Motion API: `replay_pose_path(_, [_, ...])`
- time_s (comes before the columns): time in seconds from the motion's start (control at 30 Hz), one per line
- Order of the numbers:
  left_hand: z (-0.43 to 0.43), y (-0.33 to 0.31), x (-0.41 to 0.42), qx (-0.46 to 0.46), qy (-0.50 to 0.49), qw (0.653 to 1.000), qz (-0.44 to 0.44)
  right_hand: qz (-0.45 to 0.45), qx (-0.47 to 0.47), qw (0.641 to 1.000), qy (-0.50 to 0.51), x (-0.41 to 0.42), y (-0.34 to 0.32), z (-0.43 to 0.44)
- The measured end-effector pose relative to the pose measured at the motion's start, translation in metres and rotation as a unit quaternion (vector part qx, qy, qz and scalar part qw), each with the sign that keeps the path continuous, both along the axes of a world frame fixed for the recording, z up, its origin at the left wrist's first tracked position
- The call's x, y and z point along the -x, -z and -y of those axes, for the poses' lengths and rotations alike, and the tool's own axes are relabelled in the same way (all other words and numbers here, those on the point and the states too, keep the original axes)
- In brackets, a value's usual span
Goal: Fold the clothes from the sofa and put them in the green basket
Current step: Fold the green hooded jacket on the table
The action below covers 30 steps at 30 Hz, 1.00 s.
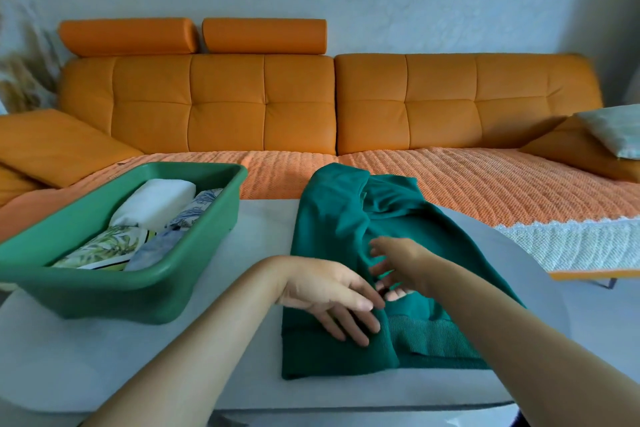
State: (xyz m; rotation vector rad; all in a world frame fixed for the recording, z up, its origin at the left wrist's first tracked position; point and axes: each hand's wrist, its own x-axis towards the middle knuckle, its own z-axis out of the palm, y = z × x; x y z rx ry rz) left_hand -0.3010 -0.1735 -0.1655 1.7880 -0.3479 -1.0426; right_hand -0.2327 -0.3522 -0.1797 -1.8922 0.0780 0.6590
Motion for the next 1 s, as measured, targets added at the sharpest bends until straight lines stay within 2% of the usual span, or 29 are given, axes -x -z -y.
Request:
replay_pose_path(0.03, [-0.003,0.001,-0.002,0.008,0.001,1.000,0.012,0.015,0.043,0.999,-0.028,0.002,0.004,0.000])
replay_pose_path(0.1, [-0.010,0.001,-0.008,0.006,-0.088,0.989,0.118,0.061,0.088,0.993,-0.049,0.004,0.013,-0.003])
replay_pose_path(0.13, [-0.016,0.001,-0.011,-0.017,-0.158,0.969,0.192,0.080,0.096,0.991,-0.045,0.004,0.017,-0.005])
replay_pose_path(0.2, [-0.028,0.010,-0.019,-0.087,-0.269,0.897,0.339,0.108,0.105,0.988,-0.042,0.004,0.021,-0.008])
replay_pose_path(0.23, [-0.033,0.017,-0.022,-0.125,-0.286,0.863,0.396,0.120,0.107,0.986,-0.038,0.004,0.021,-0.008])
replay_pose_path(0.3, [-0.042,0.031,-0.025,-0.210,-0.235,0.822,0.475,0.138,0.102,0.985,-0.004,0.001,0.016,-0.006])
replay_pose_path(0.33, [-0.044,0.038,-0.025,-0.252,-0.192,0.818,0.480,0.152,0.114,0.982,0.018,-0.002,0.013,-0.004])
replay_pose_path(0.4, [-0.044,0.051,-0.022,-0.317,-0.121,0.851,0.401,0.201,0.222,0.954,0.010,-0.005,0.007,0.005])
replay_pose_path(0.47, [-0.042,0.061,-0.018,-0.376,-0.052,0.874,0.304,0.199,0.374,0.902,-0.077,-0.005,0.009,0.014])
replay_pose_path(0.53, [-0.043,0.062,-0.013,-0.408,-0.009,0.871,0.273,0.166,0.453,0.865,-0.137,-0.003,0.018,0.015])
replay_pose_path(0.57, [-0.043,0.058,-0.011,-0.412,-0.002,0.872,0.265,0.179,0.467,0.856,-0.134,-0.002,0.021,0.014])
replay_pose_path(0.63, [-0.045,0.046,-0.009,-0.424,0.006,0.872,0.245,0.299,0.468,0.824,-0.116,-0.002,0.024,0.011])
replay_pose_path(0.7, [-0.044,0.033,-0.008,-0.434,0.001,0.871,0.229,0.410,0.425,0.793,-0.151,0.001,0.026,0.005])
replay_pose_path(0.73, [-0.041,0.029,-0.008,-0.424,-0.024,0.876,0.226,0.413,0.397,0.797,-0.190,0.002,0.027,0.000])
replay_pose_path(0.77, [-0.038,0.027,-0.009,-0.401,-0.073,0.884,0.230,0.381,0.379,0.809,-0.237,0.004,0.030,-0.003])
replay_pose_path(0.83, [-0.034,0.033,-0.012,-0.355,-0.195,0.877,0.257,0.280,0.384,0.823,-0.311,0.005,0.039,-0.007])
replay_pose_path(0.9, [-0.032,0.040,-0.015,-0.382,-0.251,0.849,0.266,0.264,0.363,0.842,-0.299,0.003,0.039,-0.007])
replay_pose_path(1.0, [-0.031,0.047,-0.018,-0.405,-0.276,0.841,0.230,0.297,0.294,0.884,-0.212,-0.002,0.033,-0.007])
